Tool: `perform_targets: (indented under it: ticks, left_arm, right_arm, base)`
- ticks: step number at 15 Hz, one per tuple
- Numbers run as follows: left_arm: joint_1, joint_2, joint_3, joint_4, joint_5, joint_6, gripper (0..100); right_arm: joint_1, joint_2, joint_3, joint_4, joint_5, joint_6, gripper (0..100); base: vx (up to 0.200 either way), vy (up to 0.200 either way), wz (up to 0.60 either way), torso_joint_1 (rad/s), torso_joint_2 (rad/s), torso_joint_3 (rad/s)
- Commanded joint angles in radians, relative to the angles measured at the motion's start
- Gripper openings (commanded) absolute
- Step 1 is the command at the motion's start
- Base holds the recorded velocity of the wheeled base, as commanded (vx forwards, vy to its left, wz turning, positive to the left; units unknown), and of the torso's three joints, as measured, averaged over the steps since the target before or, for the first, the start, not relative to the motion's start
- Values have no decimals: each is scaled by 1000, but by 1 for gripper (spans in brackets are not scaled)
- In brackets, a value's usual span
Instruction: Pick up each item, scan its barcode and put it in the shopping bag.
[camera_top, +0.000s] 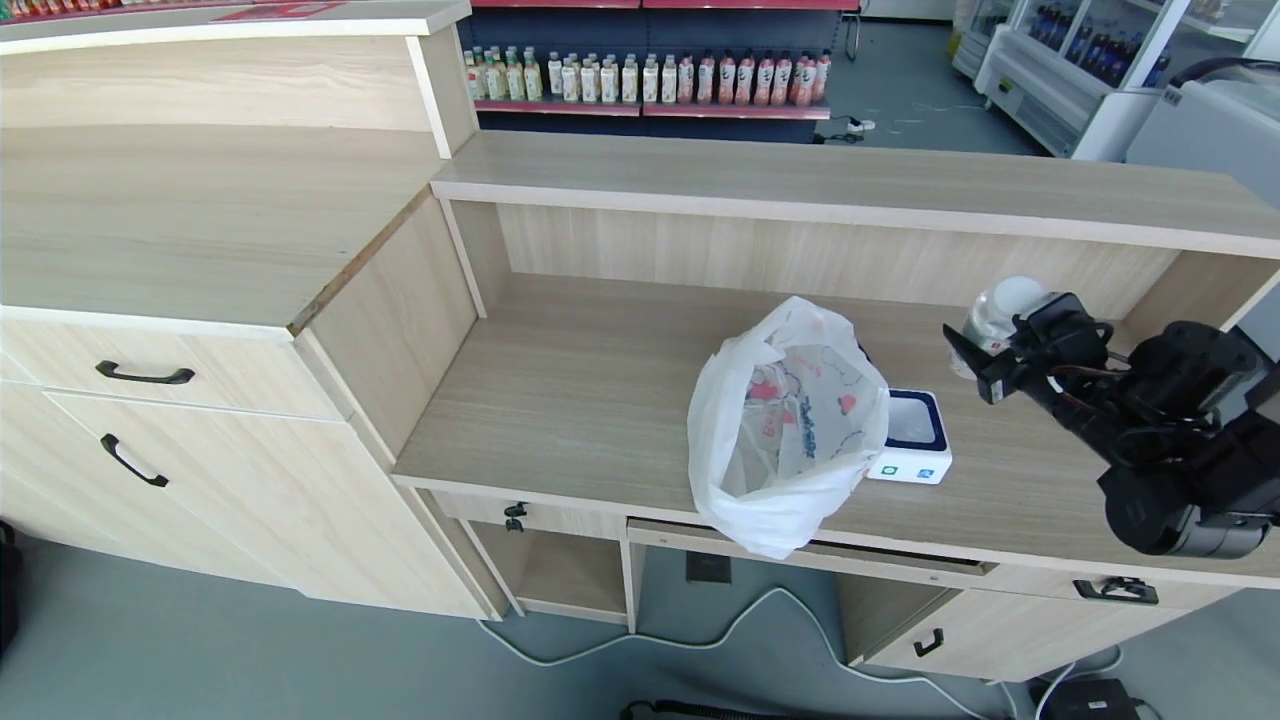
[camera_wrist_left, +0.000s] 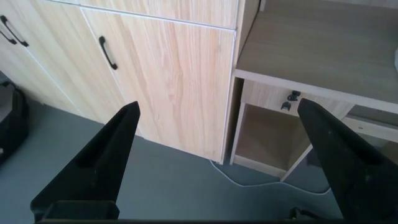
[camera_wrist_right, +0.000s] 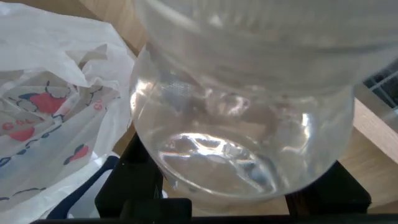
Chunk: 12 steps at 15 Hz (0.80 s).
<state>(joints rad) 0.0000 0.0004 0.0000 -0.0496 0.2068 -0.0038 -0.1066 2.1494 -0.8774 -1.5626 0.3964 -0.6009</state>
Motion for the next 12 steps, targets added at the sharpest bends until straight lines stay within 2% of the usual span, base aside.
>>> perform_targets:
  ticks: [1, 4, 5, 7, 12]
  left_arm:
    - [0, 0, 0, -1, 0, -1, 100]
    - [0, 0, 0, -1, 0, -1, 100]
    - [0, 0, 0, -1, 0, -1, 100]
    - [0, 0, 0, -1, 0, -1, 100]
    - [0, 0, 0, -1, 0, -1, 100]
  right_arm:
    - [38, 73, -69, -8, 13, 6, 0]
    - [44, 93, -81, -8, 50, 4, 0]
    - [42, 118, -89, -8, 107, 1, 0]
    - [39, 142, -115, -8, 156, -8, 0]
    - [30, 168, -137, -8, 245, -85, 0]
  base:
    - [0, 0, 0, 0, 0, 0]
    - [0, 0, 0, 0, 0, 0]
    - [0, 0, 0, 0, 0, 0]
    - [0, 0, 0, 0, 0, 0]
    - [0, 0, 0, 0, 0, 0]
